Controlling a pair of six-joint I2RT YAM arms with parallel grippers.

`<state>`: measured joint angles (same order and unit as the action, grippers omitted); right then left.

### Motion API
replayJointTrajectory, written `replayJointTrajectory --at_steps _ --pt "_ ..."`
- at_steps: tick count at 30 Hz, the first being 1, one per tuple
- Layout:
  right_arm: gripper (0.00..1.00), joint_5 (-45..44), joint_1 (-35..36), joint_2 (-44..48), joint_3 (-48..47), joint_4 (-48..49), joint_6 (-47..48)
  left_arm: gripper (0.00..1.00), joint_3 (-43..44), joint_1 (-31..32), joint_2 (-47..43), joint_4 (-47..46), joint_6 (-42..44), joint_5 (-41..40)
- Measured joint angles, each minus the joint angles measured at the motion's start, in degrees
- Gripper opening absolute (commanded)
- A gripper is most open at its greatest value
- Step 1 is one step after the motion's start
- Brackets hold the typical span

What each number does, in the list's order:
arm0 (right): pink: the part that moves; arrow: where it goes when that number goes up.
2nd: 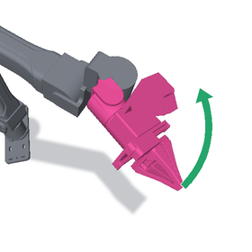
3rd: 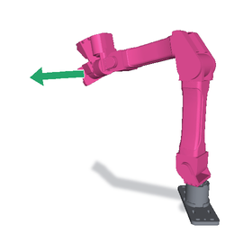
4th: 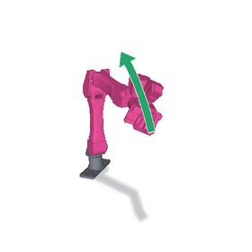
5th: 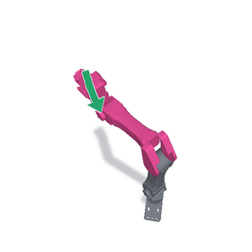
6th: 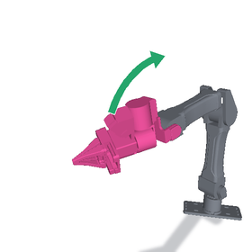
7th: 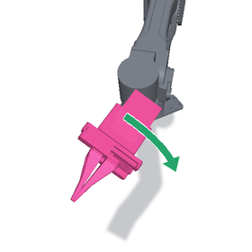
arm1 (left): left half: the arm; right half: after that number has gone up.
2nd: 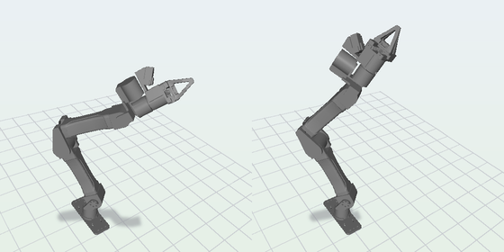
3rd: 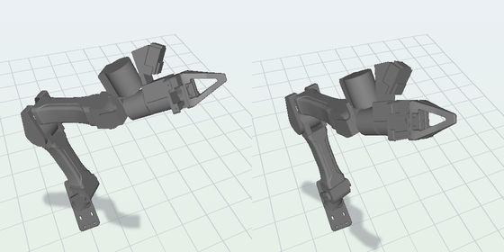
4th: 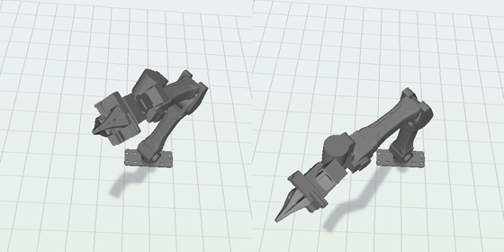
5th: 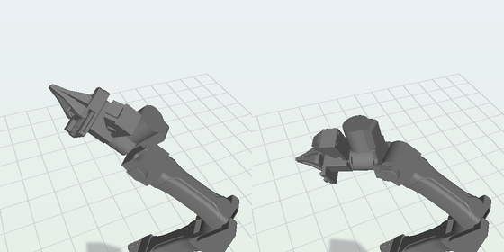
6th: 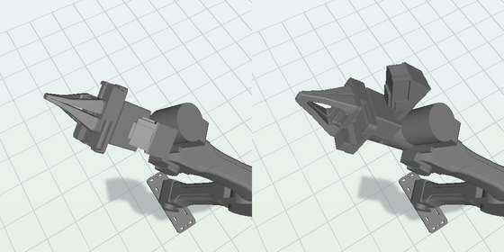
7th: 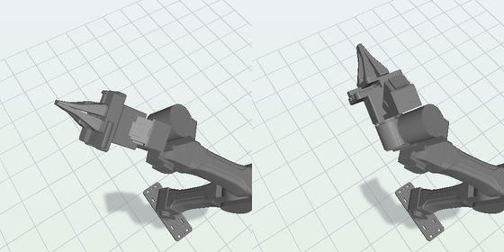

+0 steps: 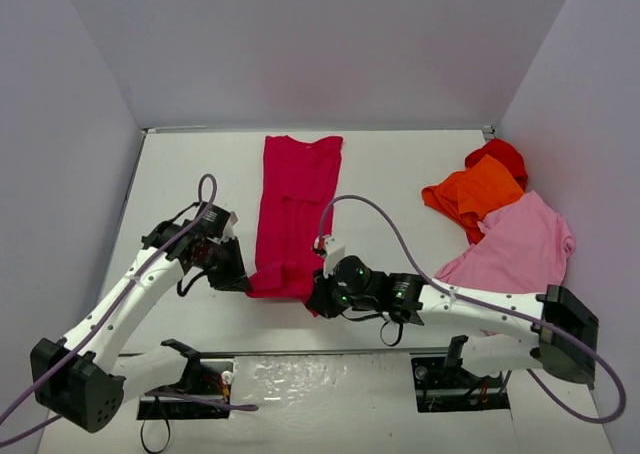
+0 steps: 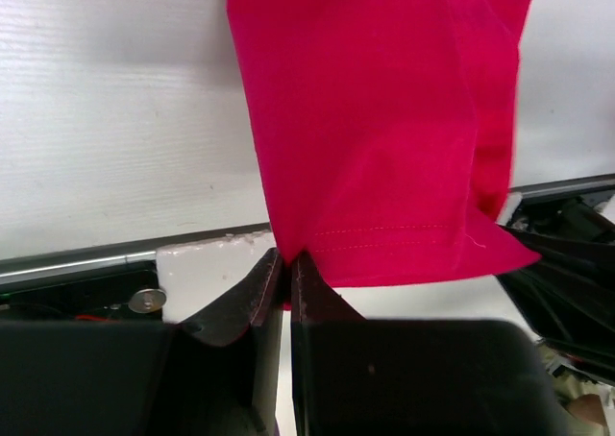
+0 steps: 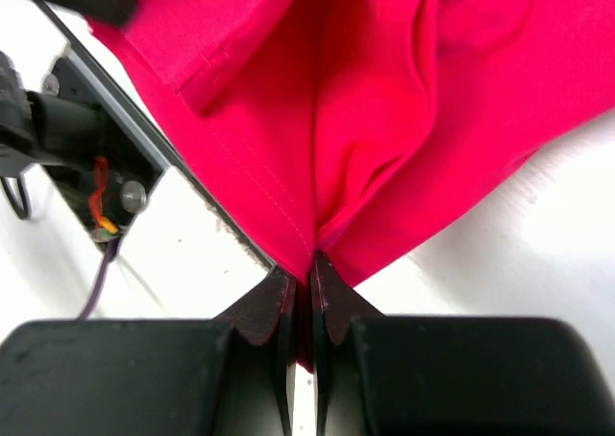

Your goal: Fold and stack the t-shirts

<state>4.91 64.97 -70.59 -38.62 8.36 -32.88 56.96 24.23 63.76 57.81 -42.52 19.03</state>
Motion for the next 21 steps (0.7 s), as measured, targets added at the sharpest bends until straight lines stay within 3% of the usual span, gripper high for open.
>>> replayJointTrajectory --at_steps 6,13,21 --pt "0.04 -1.68 0.00 9.38 -4.25 -10.92 0.07 0.00 -4.12 0.02 -9.34 -1.64 -4.53 4.43" --pt "0.05 -0.91 1.52 11.52 -4.66 -17.29 -1.48 0.00 -5.91 0.02 -18.30 0.56 -8.42 6.78" --pt "0.04 -2.74 9.89 17.62 -4.66 -20.77 -7.55 0.00 -5.27 0.02 -24.20 7.21 -10.64 8.16"
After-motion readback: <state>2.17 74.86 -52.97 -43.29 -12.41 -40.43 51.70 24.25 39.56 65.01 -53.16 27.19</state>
